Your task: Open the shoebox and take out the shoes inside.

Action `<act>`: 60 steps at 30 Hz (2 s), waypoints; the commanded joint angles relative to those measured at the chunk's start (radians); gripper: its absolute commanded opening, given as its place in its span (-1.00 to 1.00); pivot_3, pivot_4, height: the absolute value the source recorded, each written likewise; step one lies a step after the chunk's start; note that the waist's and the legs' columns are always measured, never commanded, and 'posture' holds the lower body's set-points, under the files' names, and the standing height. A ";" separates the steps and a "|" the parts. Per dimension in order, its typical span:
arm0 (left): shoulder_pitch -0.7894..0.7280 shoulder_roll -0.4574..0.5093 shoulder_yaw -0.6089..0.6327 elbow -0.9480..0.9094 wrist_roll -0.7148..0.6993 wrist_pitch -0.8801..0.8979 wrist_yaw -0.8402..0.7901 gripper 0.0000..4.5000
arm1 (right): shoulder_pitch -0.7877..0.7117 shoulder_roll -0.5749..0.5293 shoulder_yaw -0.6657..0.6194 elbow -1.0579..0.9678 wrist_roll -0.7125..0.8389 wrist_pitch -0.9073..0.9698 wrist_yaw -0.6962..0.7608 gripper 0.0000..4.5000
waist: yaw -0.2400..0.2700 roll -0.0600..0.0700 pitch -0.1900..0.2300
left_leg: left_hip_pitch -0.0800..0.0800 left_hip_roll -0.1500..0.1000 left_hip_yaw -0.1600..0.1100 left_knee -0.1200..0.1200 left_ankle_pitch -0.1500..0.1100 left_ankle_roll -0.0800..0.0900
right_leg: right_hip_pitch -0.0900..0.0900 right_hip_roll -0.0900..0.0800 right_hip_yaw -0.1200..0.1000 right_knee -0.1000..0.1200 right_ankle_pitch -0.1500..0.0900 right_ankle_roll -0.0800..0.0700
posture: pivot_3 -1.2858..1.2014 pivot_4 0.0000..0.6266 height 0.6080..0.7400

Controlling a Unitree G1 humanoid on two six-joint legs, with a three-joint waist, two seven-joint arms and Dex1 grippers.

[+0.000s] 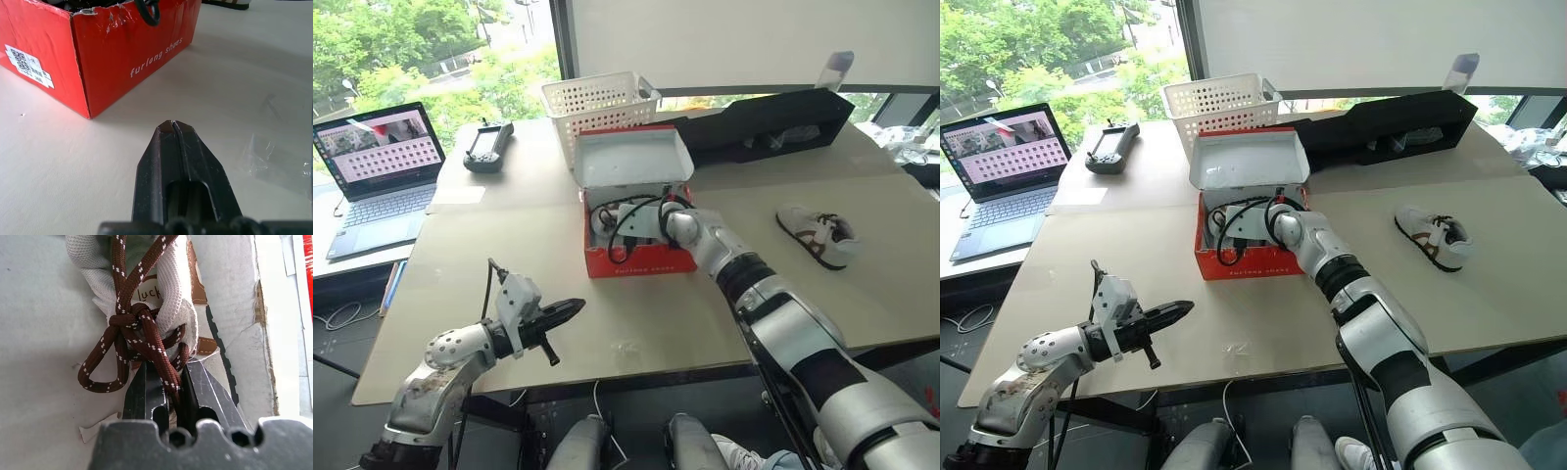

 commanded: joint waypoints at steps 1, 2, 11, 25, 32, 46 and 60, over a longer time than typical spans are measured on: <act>0.003 0.007 0.014 -0.027 0.007 -0.021 -0.003 -1.00 | 0.002 -0.010 -0.046 -0.084 0.030 0.018 0.032 -0.98 | 0.000 0.000 0.000 | 0.000 0.000 0.000 0.000 0.000 0.000 | 0.000 0.000 0.000 0.000 0.000 0.000 | 0.03 -0.52 0.98; 0.003 0.007 0.014 -0.026 0.007 -0.021 -0.003 -1.00 | 0.003 -0.013 -0.053 -0.097 0.034 0.023 0.038 -0.98 | 0.000 0.000 0.000 | 0.000 0.000 0.000 0.000 0.000 0.000 | 0.000 0.000 0.000 0.000 0.000 0.000 | 0.03 -0.52 0.98; 0.004 0.003 0.010 -0.026 0.011 -0.025 0.002 -1.00 | 0.021 -0.043 -0.081 -0.180 0.048 0.051 0.084 -0.99 | 0.001 0.000 0.000 | 0.000 0.000 0.000 -0.003 0.000 -0.001 | -0.001 0.000 0.000 0.000 0.000 -0.001 | 0.03 -0.52 0.98; -0.006 0.001 0.007 -0.021 0.018 -0.022 0.000 -1.00 | 0.042 -0.112 -0.294 -0.627 0.288 0.249 0.281 -0.99 | 0.003 0.000 0.000 | 0.000 0.000 0.000 -0.004 0.001 -0.001 | -0.001 0.000 0.000 0.000 -0.001 -0.001 | 0.03 -0.52 0.98; -0.012 -0.008 0.000 -0.018 0.022 -0.022 0.001 -1.00 | -0.078 -0.189 -0.528 -0.739 0.437 0.698 0.250 -0.99 | 0.007 0.000 0.000 | 0.000 0.001 0.000 -0.003 0.000 -0.001 | -0.001 -0.001 0.000 0.000 -0.001 -0.001 | 0.03 -0.52 0.98; -0.050 -0.042 -0.040 0.014 0.038 -0.025 -0.010 -1.00 | -0.023 -0.589 -0.604 -0.489 0.493 1.173 0.234 -0.99 | 0.024 -0.001 0.000 | -0.004 0.001 0.010 -0.004 0.000 0.001 | -0.003 -0.013 -0.001 -0.003 -0.002 -0.003 | 0.03 -0.52 0.98; -0.058 -0.051 -0.061 0.027 0.043 -0.026 -0.017 -1.00 | 0.176 -0.728 -0.408 -0.472 0.565 1.174 0.493 -0.99 | 0.007 -0.001 0.001 | -0.005 0.003 0.014 0.006 -0.003 0.006 | 0.002 -0.015 -0.001 -0.003 -0.006 0.007 | 0.03 -0.52 0.98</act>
